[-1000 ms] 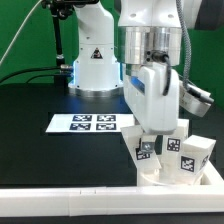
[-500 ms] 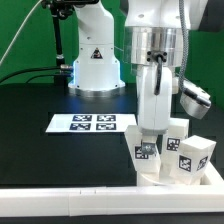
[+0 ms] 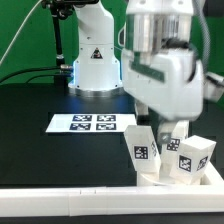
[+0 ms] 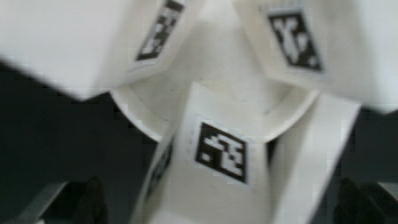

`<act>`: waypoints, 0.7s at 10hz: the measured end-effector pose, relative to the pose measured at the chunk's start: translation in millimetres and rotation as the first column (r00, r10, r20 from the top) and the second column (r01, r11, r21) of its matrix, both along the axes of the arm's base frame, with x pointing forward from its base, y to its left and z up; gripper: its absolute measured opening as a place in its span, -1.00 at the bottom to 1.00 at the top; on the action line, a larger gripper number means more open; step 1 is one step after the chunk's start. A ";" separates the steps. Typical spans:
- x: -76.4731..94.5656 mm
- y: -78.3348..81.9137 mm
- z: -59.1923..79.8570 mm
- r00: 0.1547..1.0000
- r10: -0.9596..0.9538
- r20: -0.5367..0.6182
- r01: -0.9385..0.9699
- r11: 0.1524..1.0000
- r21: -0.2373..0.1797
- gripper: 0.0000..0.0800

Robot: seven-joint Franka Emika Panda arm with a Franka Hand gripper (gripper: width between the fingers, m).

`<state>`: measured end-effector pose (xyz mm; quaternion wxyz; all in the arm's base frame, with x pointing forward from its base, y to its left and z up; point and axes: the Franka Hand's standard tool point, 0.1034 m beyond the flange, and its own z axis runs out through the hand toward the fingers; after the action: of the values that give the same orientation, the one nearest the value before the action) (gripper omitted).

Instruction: Assemble stool

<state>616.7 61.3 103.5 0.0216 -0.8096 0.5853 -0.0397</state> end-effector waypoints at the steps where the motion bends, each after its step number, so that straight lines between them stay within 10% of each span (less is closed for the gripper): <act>1: -2.7 -5.5 13.7 0.993 0.116 0.015 -0.116 0.993 0.004 0.62; 7: -7.2 -16.2 14.9 0.924 0.382 0.030 -0.381 0.924 -0.022 0.62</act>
Offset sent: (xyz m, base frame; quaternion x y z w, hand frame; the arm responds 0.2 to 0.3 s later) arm 0.0000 0.0000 0.0000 0.0000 0.0000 -0.1938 0.9810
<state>609.5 45.1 118.3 0.0326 -0.9073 0.4158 -0.0528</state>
